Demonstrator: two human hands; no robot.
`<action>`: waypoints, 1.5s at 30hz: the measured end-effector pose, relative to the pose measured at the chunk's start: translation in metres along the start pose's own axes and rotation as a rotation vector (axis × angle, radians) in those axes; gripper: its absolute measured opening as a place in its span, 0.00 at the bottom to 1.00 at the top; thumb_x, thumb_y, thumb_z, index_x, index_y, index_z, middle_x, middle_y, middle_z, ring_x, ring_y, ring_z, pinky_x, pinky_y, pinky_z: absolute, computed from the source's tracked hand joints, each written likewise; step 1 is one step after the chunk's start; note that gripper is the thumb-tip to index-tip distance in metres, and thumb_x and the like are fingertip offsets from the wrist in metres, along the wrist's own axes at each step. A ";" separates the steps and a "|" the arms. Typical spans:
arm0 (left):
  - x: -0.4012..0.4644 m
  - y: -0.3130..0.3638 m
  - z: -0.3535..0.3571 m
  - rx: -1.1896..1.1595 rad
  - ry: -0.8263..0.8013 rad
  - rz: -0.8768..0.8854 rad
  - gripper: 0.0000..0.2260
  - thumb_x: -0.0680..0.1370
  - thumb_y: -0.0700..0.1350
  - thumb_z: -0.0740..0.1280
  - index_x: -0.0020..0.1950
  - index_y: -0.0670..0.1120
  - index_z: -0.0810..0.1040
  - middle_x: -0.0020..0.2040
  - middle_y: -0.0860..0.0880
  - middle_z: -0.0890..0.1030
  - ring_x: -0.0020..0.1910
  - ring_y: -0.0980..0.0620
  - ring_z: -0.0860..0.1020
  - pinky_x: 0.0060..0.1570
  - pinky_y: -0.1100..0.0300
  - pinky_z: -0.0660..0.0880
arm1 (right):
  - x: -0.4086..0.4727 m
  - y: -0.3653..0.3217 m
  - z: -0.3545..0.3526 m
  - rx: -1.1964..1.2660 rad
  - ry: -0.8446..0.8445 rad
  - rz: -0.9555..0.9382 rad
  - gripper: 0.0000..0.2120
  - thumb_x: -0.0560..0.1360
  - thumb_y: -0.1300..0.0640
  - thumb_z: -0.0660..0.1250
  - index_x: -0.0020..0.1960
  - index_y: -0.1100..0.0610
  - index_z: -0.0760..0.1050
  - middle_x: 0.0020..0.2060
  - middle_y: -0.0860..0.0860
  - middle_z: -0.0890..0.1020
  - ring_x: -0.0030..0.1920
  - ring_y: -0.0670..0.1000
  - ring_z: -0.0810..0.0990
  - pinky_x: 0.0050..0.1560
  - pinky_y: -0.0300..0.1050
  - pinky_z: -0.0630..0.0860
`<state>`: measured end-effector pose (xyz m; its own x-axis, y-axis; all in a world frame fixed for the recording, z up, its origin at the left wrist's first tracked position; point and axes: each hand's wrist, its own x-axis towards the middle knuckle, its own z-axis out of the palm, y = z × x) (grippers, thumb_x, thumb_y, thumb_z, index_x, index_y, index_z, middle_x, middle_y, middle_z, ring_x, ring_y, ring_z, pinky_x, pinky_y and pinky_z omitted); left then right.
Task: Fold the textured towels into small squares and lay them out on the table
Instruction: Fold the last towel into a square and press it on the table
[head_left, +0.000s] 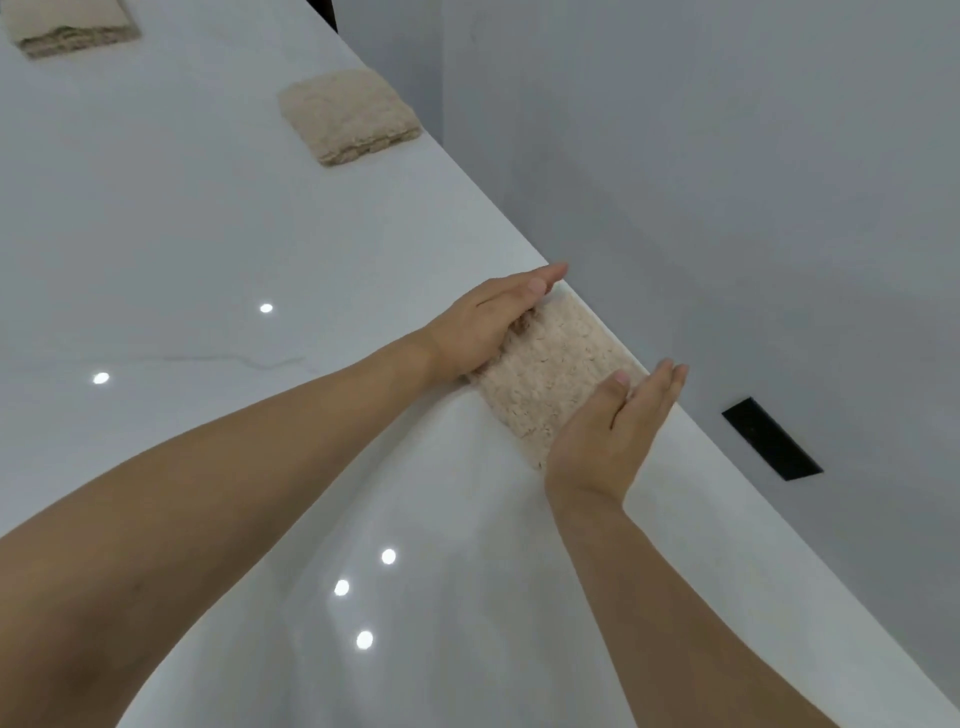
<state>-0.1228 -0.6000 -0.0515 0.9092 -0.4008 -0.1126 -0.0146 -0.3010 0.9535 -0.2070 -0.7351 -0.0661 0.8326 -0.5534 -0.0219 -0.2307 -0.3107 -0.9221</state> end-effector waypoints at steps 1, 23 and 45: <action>0.000 0.000 0.002 0.004 -0.031 0.004 0.21 0.84 0.55 0.51 0.77 0.53 0.66 0.75 0.59 0.67 0.73 0.65 0.63 0.76 0.59 0.57 | 0.000 0.001 0.001 -0.005 0.000 -0.009 0.25 0.84 0.52 0.47 0.79 0.57 0.47 0.78 0.47 0.46 0.77 0.42 0.45 0.71 0.33 0.43; 0.018 -0.025 -0.015 0.969 -0.158 0.277 0.24 0.85 0.54 0.45 0.81 0.50 0.52 0.81 0.54 0.53 0.80 0.56 0.47 0.78 0.57 0.41 | 0.010 0.019 -0.013 -0.844 -0.192 -0.206 0.31 0.81 0.45 0.39 0.78 0.61 0.41 0.78 0.55 0.44 0.78 0.52 0.40 0.77 0.51 0.39; -0.088 -0.007 0.006 1.086 0.328 -0.035 0.27 0.84 0.52 0.44 0.80 0.39 0.53 0.81 0.42 0.54 0.80 0.45 0.48 0.77 0.53 0.41 | -0.021 -0.001 -0.040 -0.826 -0.319 -0.502 0.30 0.82 0.48 0.43 0.78 0.63 0.41 0.78 0.58 0.42 0.78 0.54 0.40 0.77 0.51 0.40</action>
<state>-0.2054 -0.5675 -0.0500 0.9791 -0.1791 0.0964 -0.1945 -0.9631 0.1862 -0.2450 -0.7542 -0.0490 0.9965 -0.0182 0.0811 0.0071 -0.9536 -0.3011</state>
